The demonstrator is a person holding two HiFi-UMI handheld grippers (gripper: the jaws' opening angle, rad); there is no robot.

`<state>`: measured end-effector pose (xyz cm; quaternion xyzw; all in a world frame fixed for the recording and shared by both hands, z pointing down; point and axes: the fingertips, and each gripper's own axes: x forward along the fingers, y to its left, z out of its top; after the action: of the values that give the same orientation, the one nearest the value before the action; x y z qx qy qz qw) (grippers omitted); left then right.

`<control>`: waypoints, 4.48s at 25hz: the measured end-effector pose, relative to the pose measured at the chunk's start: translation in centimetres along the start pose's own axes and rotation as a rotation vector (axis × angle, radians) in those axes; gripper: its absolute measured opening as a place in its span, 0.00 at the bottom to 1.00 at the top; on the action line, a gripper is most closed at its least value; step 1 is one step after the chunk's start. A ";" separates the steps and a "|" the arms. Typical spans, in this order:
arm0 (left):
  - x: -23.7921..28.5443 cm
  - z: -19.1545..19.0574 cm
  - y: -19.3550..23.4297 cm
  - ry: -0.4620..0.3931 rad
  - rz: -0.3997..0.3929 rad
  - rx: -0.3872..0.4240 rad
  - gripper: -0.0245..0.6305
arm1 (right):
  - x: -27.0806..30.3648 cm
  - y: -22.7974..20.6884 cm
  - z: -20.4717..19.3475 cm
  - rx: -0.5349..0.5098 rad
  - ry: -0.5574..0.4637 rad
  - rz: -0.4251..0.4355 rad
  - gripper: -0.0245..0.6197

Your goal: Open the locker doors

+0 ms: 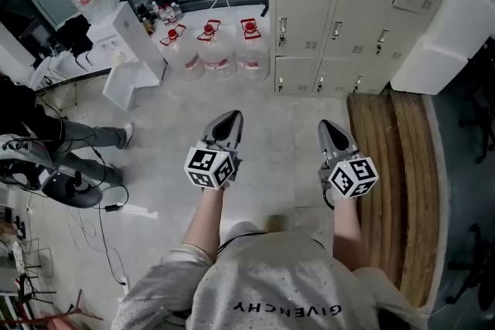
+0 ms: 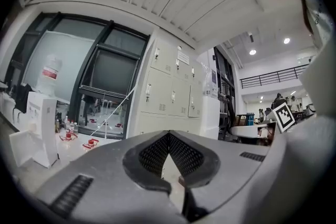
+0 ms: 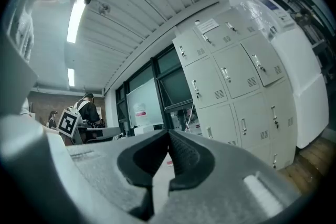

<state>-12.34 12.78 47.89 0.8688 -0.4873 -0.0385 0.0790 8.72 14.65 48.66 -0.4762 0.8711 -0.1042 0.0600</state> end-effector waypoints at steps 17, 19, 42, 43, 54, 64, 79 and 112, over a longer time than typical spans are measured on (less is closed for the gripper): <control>9.1 0.6 4.9 -0.007 -0.019 -0.010 0.04 | 7.1 -6.4 1.3 0.055 -0.037 -0.014 0.03; 11.1 1.3 6.1 -0.012 -0.030 -0.004 0.04 | 8.9 -7.4 1.9 0.058 -0.045 -0.021 0.03; 31.4 6.1 18.1 -0.006 -0.126 -0.001 0.04 | 30.0 -16.4 6.0 0.035 -0.040 -0.050 0.03; 32.2 6.3 18.7 -0.007 -0.126 0.000 0.04 | 31.0 -16.7 6.2 0.020 -0.041 -0.049 0.03; 38.7 8.0 22.1 -0.009 -0.151 0.019 0.04 | 40.2 -18.8 10.8 -0.080 -0.086 0.014 0.04; 43.5 10.2 24.2 -0.011 -0.111 0.046 0.04 | 47.6 -20.7 17.7 -0.166 -0.127 0.094 0.14; 48.4 12.8 26.4 -0.036 -0.071 0.009 0.04 | 56.1 -21.3 23.2 -0.271 -0.096 0.167 0.24; 47.2 12.2 29.7 -0.036 0.006 -0.046 0.04 | 61.3 -21.2 23.9 -0.293 -0.027 0.017 0.30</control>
<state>-14.42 -43.94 41.54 0.8644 -0.4904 -0.0652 0.0904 -2.08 -51.05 30.19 -0.4737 0.8802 0.0311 0.0023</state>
